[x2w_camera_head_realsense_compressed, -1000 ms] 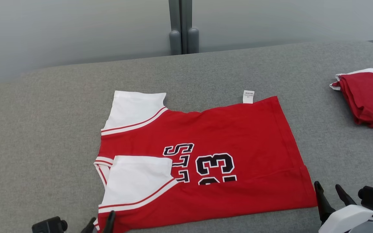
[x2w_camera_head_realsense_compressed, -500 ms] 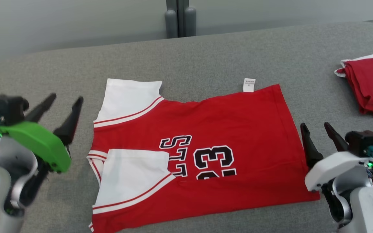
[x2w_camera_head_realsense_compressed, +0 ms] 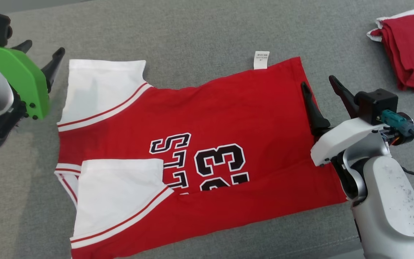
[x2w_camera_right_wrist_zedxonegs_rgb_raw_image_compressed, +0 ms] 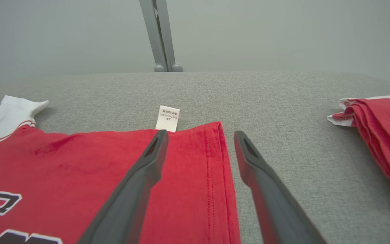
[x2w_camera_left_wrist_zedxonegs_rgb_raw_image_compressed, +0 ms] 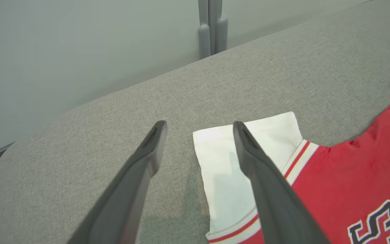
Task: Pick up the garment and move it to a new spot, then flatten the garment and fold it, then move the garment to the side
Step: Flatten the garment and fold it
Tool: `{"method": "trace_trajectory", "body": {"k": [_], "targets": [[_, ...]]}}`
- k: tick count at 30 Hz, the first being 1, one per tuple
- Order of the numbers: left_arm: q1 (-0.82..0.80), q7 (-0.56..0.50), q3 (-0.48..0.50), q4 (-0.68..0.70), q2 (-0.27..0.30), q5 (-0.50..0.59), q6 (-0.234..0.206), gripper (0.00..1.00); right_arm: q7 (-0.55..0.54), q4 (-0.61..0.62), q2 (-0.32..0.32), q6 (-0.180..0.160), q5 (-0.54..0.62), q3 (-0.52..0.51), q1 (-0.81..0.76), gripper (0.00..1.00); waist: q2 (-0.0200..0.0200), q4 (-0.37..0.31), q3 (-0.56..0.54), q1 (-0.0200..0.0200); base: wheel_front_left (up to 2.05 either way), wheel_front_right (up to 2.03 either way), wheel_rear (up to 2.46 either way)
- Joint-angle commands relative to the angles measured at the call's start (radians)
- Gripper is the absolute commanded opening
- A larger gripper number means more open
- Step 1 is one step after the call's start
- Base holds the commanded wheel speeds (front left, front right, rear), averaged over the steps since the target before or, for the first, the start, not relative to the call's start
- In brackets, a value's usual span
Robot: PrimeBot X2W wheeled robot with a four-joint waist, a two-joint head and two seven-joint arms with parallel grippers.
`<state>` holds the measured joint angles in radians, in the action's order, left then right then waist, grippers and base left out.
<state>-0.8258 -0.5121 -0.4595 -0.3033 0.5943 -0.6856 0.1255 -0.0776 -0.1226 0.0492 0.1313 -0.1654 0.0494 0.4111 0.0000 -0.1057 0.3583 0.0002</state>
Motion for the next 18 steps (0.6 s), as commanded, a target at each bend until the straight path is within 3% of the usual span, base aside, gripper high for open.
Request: {"method": "trace_trajectory", "body": {"k": [1, 10, 18], "targets": [[-0.03, -0.003, -0.008, -0.026, 0.011, -0.011, 0.004, 1.0, 0.008, -0.006, 0.003, -0.001, 0.004, 0.009, 0.022, 1.0, 0.0, -0.075, 0.092, -0.0002, 0.0, 0.0, 0.0], [-0.104, -0.017, -0.069, -0.18, 0.044, -0.056, 0.006, 1.0, 0.037, -0.038, 0.003, -0.001, -0.009, 0.044, 0.085, 1.0, 0.0, -0.127, 0.157, -0.0002, 0.0, 0.0, 0.0], [-0.118, -0.031, -0.099, -0.255, 0.043, -0.077, 0.006, 1.0, 0.052, -0.053, 0.003, -0.001, -0.012, 0.043, 0.095, 1.0, 0.0, -0.133, 0.166, -0.0002, 0.0, 0.0, 0.0]]}}
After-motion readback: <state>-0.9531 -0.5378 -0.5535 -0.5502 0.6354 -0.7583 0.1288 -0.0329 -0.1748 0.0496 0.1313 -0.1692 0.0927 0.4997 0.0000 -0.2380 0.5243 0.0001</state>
